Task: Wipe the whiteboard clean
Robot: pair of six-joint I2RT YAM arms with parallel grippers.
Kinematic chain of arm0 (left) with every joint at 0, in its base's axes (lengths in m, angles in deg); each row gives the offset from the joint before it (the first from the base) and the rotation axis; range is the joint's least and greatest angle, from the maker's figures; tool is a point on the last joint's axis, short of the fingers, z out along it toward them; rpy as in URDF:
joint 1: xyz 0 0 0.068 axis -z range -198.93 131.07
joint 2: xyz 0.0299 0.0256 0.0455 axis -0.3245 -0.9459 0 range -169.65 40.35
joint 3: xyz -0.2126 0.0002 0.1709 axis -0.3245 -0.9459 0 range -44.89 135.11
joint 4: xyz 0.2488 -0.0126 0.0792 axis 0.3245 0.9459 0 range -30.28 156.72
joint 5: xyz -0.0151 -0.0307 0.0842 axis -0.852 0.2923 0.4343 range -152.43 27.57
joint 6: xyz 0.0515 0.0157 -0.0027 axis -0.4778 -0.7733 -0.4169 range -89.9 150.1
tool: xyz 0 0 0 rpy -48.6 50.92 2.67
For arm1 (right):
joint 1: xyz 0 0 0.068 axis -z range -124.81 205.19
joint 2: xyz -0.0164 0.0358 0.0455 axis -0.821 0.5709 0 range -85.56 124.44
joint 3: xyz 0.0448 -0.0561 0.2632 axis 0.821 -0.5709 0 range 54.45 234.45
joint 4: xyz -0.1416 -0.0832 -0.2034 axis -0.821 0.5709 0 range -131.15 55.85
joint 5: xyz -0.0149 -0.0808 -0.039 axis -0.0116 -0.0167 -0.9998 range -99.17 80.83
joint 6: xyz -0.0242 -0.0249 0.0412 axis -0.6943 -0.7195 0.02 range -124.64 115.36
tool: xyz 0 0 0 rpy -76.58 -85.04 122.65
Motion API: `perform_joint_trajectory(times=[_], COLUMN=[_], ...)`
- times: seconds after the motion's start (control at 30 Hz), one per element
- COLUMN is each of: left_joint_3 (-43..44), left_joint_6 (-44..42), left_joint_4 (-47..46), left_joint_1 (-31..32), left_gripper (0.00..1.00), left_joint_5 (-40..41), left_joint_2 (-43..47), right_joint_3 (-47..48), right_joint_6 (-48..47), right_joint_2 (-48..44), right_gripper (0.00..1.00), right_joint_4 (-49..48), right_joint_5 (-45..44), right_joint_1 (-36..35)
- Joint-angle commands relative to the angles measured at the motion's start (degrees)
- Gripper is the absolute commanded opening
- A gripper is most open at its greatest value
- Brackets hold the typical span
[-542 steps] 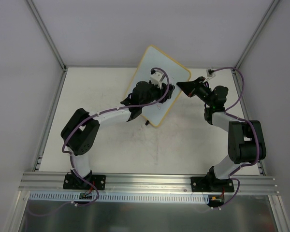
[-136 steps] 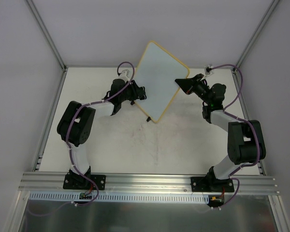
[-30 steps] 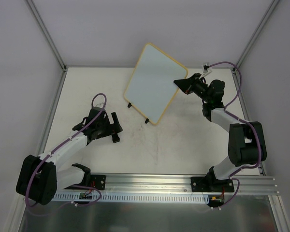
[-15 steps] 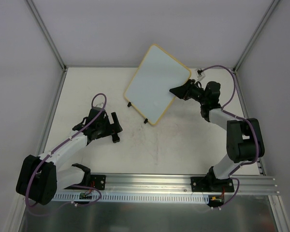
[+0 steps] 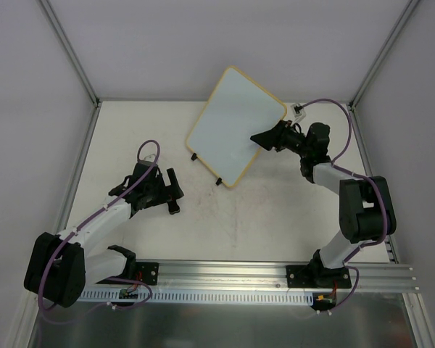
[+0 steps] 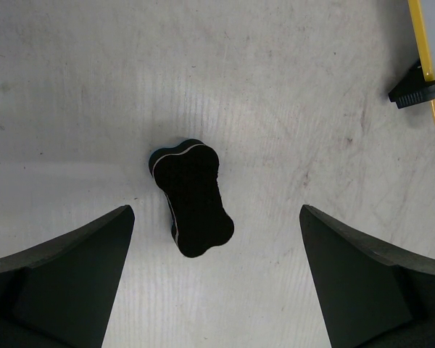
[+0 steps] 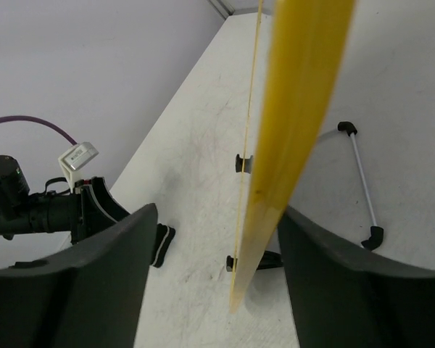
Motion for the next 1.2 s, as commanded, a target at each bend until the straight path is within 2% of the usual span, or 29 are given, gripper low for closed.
perform_joint_trajectory(times=[0.0,0.03,0.1,0.13,0.4,0.63,0.67,0.77,0.8,0.9,1.03,1.17], left_joint_3=[1.5,1.5,1.6,1.6,1.4,0.1,0.0,-0.6,-0.8,-1.4,-2.8,-3.9], left_joint_6=[-1.2,-1.2,-1.2,-1.4,-2.0,-3.4,-3.7,-4.8,-5.0,-4.8,-3.8,-4.9], left_joint_4=[0.6,0.6,0.6,0.6,0.8,1.3,1.7,2.7,2.9,3.3,3.3,3.2], left_joint_1=[-0.7,-0.7,-0.7,-0.7,-0.7,-0.7,-0.7,-0.7,-0.7,-0.7,-0.7,-0.7], left_gripper=[0.99,0.99,0.99,0.99,0.99,0.99,0.99,0.99,0.99,0.99,0.99,0.99], left_joint_5=[0.8,0.8,0.8,0.8,0.8,0.7,0.6,0.8,0.8,2.7,7.6,8.8], left_joint_2=[1.1,1.1,1.1,1.3,4.7,13.8,14.8,18.2,18.9,20.4,21.6,22.6], right_joint_3=[-0.3,-0.4,-1.1,-1.3,-5.3,-20.4,-23.8,-26.5,-27.0,-27.5,-27.7,-27.8], right_joint_6=[-0.2,-0.1,-0.1,-0.2,1.3,0.6,-0.1,-6.0,-7.6,-12.6,-14.0,-15.6], right_joint_2=[0.2,0.2,-0.2,-0.4,-6.1,-20.7,-23.3,-34.0,-38.3,-43.8,-50.5,-54.3], right_gripper=[0.74,0.88,0.98,0.99,0.99,0.99,0.99,0.99,0.99,0.99,0.99,0.99], right_joint_4=[-3.7,-3.9,-4.1,-4.1,-4.1,-2.8,-1.2,15.2,24.6,37.0,44.7,48.7], right_joint_5=[1.0,0.8,0.0,-0.4,-2.8,-7.7,-8.7,-14.6,-17.8,-21.2,-24.8,-29.3], right_joint_1=[0.0,0.0,0.2,0.2,1.3,2.3,2.3,2.1,2.1,2.2,2.2,2.2])
